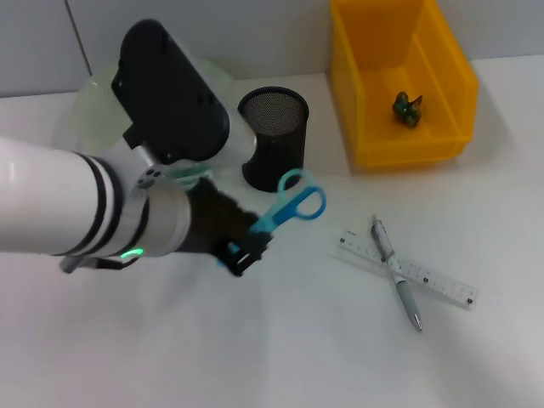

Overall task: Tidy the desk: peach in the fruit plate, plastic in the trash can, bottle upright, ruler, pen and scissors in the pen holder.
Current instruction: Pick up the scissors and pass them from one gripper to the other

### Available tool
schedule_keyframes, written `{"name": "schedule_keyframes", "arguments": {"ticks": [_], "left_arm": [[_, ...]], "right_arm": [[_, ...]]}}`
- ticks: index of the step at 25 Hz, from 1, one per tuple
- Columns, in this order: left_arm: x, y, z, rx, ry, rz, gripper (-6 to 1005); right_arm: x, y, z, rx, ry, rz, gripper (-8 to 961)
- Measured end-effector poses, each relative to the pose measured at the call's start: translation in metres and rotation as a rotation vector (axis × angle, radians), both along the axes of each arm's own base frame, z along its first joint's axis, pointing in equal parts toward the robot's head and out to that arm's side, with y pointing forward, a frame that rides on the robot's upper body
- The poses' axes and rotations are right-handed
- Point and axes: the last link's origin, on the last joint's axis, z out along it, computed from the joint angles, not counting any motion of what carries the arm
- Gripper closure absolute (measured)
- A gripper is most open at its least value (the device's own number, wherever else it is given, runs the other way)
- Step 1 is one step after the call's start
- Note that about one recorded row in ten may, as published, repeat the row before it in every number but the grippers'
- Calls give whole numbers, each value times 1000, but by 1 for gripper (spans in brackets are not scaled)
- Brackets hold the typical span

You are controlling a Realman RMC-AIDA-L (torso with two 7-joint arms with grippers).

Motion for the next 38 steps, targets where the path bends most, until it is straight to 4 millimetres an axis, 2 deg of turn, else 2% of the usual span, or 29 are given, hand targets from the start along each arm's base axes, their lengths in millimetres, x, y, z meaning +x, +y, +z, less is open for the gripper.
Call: {"name": "schedule_keyframes", "arguments": {"ticks": [1, 10, 11, 15, 24, 30, 38], "left_arm": [[2, 0, -1, 2, -15, -9, 787], [22, 0, -11, 74, -167, -105, 787], [24, 0, -13, 78, -175, -117, 787], [29, 1, -21, 105, -212, -156, 787], [21, 7, -37, 165, -274, -172, 788], [23, 3, -45, 169, -297, -193, 788], [25, 1, -47, 169, -306, -204, 787]], "right_arm": [[-2, -1, -2, 56, 33, 6, 208], [-12, -2, -17, 167, 257, 3, 210], [-17, 1, -26, 167, 314, 3, 210], [-27, 8, -40, 177, 356, 7, 211], [-47, 39, -74, 89, 364, -10, 213], [-58, 49, -94, 39, 368, -31, 214], [-63, 58, -112, -11, 361, -83, 216]]}}
